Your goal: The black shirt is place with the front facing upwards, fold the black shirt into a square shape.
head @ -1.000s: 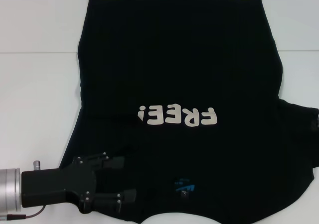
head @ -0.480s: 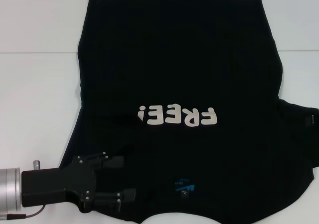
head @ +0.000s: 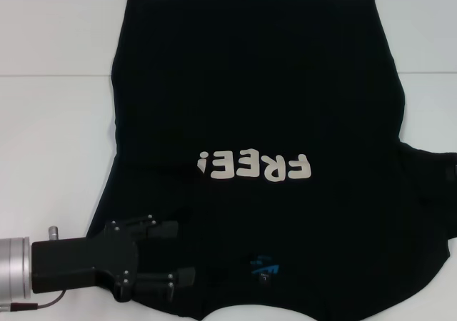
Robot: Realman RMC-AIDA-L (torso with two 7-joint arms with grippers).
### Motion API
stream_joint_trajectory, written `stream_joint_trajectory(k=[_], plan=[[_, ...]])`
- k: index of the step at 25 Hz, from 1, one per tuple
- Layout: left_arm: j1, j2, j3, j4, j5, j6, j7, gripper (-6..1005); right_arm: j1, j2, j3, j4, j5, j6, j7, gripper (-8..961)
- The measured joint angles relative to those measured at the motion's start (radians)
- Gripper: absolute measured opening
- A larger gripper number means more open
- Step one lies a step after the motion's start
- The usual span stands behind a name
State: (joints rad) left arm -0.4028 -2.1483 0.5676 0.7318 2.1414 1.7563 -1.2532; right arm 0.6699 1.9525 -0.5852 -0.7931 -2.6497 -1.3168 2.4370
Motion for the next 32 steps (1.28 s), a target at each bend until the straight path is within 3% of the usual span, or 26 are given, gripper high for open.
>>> stream_joint_trajectory(k=[7,12,21,32], plan=[[-0.001,0.001,0.000,0.000,0.000,-0.005,0.000,875,0.001,-0.002,0.000,0.000,-0.002,0.001,0.002,62],[-0.001,0.001,0.000,-0.003,0.000,-0.007,0.000,875,-0.007,-0.011,0.009,-0.006,-0.003,-0.001,0.003,20],[0.001,0.002,-0.004,-0.001,0.006,-0.009,0.000,874,-0.037,-0.047,0.053,-0.113,0.003,-0.063,0.015,12],[0.000,0.002,-0.001,0.000,0.008,-0.009,-0.005,875,-0.011,-0.049,0.045,-0.224,-0.005,-0.154,0.025,11]])
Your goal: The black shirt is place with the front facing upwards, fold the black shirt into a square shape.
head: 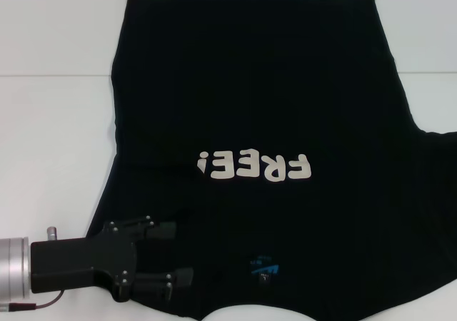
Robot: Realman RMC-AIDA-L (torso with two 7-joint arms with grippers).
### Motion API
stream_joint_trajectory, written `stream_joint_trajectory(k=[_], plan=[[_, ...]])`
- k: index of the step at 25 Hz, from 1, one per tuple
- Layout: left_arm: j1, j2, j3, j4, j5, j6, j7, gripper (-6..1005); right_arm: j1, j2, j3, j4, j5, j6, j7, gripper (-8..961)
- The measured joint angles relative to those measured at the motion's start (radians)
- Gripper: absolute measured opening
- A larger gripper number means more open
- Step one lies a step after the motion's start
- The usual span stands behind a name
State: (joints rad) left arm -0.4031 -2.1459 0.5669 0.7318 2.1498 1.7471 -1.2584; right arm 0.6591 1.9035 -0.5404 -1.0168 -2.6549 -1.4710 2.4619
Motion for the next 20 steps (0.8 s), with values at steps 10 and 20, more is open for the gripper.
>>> stream_joint_trajectory(k=[10,20], plan=[[0.000,0.000,0.000,0.000,0.001,0.000,-0.003,875,0.013,0.003,-0.014,-0.032,-0.069,-0.035,0.002,12],[-0.001,0.001,-0.003,0.000,0.001,0.000,-0.004,875,0.066,0.025,-0.038,0.000,-0.102,-0.017,0.004,11]])
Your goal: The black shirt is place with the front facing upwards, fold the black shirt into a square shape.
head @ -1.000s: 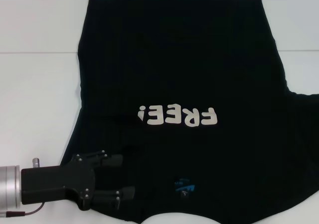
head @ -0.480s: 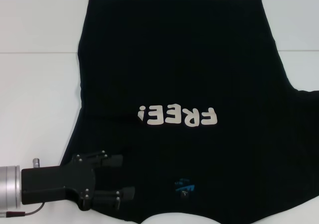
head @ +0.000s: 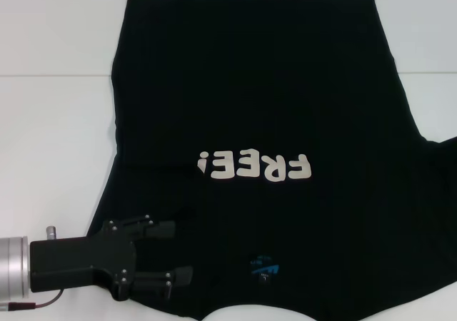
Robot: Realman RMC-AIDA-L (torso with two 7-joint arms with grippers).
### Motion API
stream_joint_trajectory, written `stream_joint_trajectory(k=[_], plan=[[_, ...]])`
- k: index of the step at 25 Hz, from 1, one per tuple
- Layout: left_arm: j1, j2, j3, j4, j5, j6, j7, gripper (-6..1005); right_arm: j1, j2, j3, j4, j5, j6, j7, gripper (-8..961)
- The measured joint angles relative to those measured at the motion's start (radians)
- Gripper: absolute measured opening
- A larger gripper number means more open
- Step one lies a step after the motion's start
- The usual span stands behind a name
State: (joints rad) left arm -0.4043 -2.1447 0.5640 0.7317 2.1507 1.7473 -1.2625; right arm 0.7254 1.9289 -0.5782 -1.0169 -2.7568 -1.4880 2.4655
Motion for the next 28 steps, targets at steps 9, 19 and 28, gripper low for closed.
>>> stream_joint_trajectory(k=[9,19,28], plan=[[-0.001,0.002,-0.002,0.000,0.000,0.000,0.001,875,0.071,0.036,-0.030,0.061,0.004,0.018,0.001,12],[-0.002,0.002,0.002,0.000,0.000,0.000,0.001,874,0.103,0.049,-0.031,0.114,0.007,0.022,0.003,11],[-0.002,0.002,0.002,0.000,0.000,-0.001,0.002,874,0.128,0.050,-0.036,0.175,0.006,0.047,0.003,12]])
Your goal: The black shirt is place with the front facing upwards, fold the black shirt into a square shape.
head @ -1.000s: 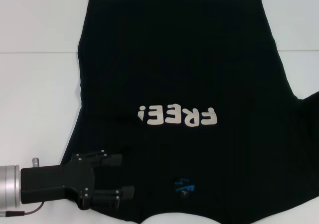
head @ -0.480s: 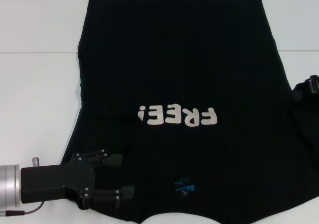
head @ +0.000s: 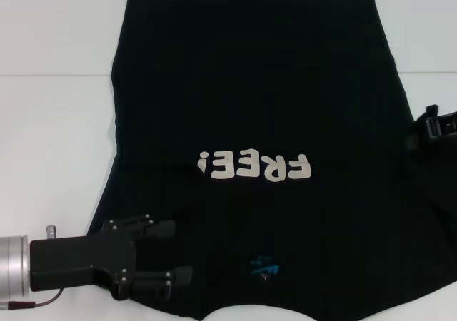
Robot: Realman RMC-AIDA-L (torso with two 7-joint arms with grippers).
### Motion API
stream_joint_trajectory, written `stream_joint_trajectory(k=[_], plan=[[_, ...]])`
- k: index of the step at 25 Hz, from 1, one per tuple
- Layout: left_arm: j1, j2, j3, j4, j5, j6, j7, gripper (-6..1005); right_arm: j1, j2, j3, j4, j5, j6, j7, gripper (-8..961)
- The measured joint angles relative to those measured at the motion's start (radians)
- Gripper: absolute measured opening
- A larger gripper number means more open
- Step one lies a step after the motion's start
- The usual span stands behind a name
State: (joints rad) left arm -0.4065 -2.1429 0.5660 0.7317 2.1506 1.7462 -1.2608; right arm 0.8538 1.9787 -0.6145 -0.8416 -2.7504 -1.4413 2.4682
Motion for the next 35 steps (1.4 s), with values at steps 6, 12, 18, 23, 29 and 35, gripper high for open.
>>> stream_joint_trajectory(k=[6,12,18,23,29,35], plan=[[0.000,-0.001,0.001,0.000,0.000,-0.001,0.003,874,0.013,0.005,-0.002,0.035,0.017,0.027,0.004,12],[0.000,-0.002,0.002,0.000,0.000,-0.004,0.004,874,0.013,0.004,-0.006,0.062,0.045,0.045,0.008,11],[0.000,-0.004,0.012,-0.001,0.001,-0.013,0.004,874,0.011,0.004,-0.005,0.075,0.053,0.051,0.008,12],[0.000,-0.005,0.013,0.000,0.003,-0.014,0.005,874,0.013,0.004,-0.004,0.076,0.054,0.035,0.010,38],[-0.002,-0.005,0.014,-0.004,0.003,-0.015,0.005,875,0.010,0.003,-0.006,0.079,0.093,-0.001,0.002,199],[-0.002,-0.005,0.014,-0.005,0.003,-0.015,0.002,875,-0.010,-0.023,-0.004,0.119,0.191,-0.018,-0.004,336]])
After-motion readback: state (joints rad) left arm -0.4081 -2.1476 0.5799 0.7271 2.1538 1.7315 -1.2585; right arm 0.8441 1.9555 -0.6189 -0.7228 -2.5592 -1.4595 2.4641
